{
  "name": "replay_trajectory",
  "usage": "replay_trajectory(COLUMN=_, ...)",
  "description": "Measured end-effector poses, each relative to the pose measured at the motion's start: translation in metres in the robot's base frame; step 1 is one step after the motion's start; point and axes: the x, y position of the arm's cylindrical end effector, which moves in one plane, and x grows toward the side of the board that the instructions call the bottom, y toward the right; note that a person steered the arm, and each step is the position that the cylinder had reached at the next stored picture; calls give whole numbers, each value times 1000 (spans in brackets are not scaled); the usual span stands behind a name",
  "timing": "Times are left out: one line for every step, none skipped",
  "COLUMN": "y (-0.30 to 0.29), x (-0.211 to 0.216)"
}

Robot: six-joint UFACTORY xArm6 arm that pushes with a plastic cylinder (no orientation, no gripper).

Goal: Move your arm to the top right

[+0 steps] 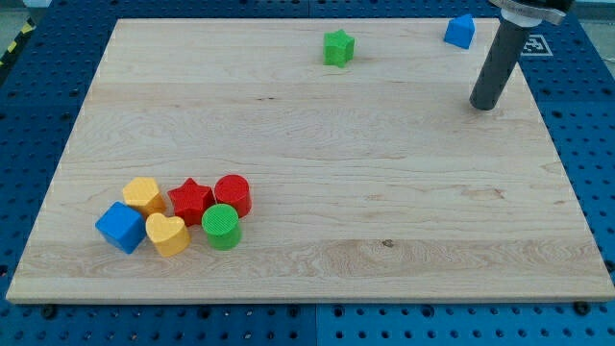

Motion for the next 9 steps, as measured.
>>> replay_trajectory(y=6, x=0)
replay_trajectory(y=24, x=0)
replay_trajectory(y=45, x=0)
replay_trajectory(y=49, x=0)
replay_trajectory(y=69, x=-19)
replay_trajectory(y=85, x=-61)
replay_trajectory(y=96, x=-103)
replay_trajectory(y=93, x=-159)
replay_trajectory(y=50, x=-162)
